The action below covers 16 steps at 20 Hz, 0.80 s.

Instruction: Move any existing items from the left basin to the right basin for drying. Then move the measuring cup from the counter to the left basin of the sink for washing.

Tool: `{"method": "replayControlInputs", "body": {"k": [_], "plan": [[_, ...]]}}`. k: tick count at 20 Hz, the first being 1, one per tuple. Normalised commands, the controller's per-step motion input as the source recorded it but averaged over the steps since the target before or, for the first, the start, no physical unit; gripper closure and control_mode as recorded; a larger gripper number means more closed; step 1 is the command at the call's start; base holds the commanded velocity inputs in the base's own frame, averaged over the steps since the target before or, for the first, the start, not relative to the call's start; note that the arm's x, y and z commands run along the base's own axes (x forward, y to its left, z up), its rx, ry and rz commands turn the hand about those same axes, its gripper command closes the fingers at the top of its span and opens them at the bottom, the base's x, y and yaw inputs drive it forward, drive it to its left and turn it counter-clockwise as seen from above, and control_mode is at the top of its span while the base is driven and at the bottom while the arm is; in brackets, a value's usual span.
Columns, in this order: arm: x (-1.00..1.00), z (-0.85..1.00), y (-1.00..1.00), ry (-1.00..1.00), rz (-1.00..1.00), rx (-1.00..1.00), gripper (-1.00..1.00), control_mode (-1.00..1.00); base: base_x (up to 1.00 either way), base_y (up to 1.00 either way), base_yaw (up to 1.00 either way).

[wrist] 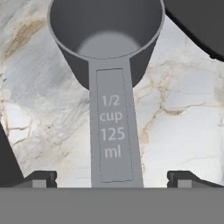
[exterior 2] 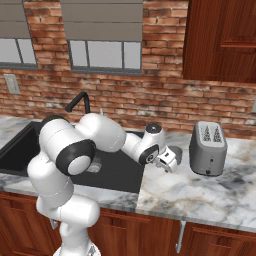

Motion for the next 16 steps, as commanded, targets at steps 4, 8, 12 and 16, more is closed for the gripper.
{"method": "replayControlInputs", "body": {"k": [4, 8, 12, 16], "plan": [[0.06, -0.01, 0.0, 0.0, 0.04, 0.0, -1.0, -1.0, 0.0, 0.0, 0.0], [0.03, -0.05, 0.0, 0.0, 0.03, 0.0, -1.0, -1.0, 0.0, 0.0, 0.0], [0.0, -0.09, 0.0, 0.0, 0.02, 0.0, 1.0, -1.0, 0.0, 0.0, 0.0], [0.01, -0.04, 0.0, 0.04, 0.01, 0.0, 1.0, -1.0, 0.0, 0.0, 0.0]]}}
